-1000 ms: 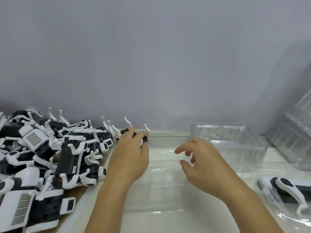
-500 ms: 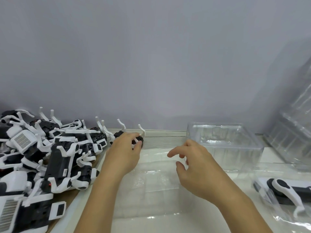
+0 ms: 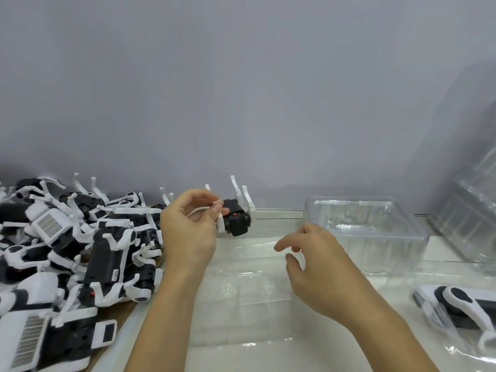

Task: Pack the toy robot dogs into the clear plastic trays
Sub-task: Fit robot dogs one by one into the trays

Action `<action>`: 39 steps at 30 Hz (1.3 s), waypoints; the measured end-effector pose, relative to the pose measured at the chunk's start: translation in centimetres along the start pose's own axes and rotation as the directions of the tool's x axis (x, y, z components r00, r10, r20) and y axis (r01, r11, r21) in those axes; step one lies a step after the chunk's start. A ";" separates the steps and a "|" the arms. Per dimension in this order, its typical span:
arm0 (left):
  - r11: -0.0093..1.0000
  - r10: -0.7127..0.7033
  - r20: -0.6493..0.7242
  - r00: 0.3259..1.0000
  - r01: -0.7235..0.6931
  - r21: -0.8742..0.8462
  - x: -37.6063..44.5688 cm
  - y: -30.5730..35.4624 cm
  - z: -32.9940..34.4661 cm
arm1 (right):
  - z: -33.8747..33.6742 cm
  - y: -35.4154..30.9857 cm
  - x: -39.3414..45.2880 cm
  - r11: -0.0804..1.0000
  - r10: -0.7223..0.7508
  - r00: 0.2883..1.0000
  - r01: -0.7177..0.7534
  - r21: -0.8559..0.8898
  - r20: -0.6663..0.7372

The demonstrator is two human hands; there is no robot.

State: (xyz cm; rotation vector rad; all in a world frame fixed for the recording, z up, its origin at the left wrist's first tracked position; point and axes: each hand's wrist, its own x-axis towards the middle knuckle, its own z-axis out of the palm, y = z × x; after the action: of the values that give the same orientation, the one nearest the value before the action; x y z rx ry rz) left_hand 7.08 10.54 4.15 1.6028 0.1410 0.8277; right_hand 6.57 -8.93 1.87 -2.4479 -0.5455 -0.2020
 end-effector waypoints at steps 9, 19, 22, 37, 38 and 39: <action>0.973 0.060 -0.023 0.998 -0.064 -0.222 -2.3 1.9 0.1 | 0.2 -3.6 0.8 0.721 0.340 0.930 -0.161 0.674 -0.142; 0.966 0.058 0.120 0.991 -0.025 -0.258 -5.0 2.3 -1.0 | -0.6 -4.9 0.6 0.274 0.277 0.944 -0.258 0.926 0.181; 0.971 0.093 0.194 0.977 -0.046 -0.235 -5.2 2.5 -1.3 | -0.6 -5.2 0.7 0.243 0.282 0.940 -0.264 0.933 0.193; 0.997 0.065 0.195 0.979 -0.054 -0.060 -2.9 1.2 -5.4 | -2.2 -3.1 1.6 0.433 0.366 0.929 -0.222 0.874 0.054; 1.000 0.001 0.160 0.987 0.001 -0.013 -2.9 0.5 -5.5 | -2.5 -2.9 1.5 0.495 0.359 0.933 -0.212 0.843 0.024; 0.997 -0.069 0.144 0.987 0.065 0.032 -3.0 0.0 -5.4 | -2.7 -2.8 1.4 0.555 0.343 0.939 -0.202 0.807 -0.001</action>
State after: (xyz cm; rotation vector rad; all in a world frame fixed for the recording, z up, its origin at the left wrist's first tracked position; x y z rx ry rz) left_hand 1.80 13.33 2.72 1.6688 0.1014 0.6573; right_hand 6.63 -8.03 5.94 -1.5567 -0.1051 -0.0016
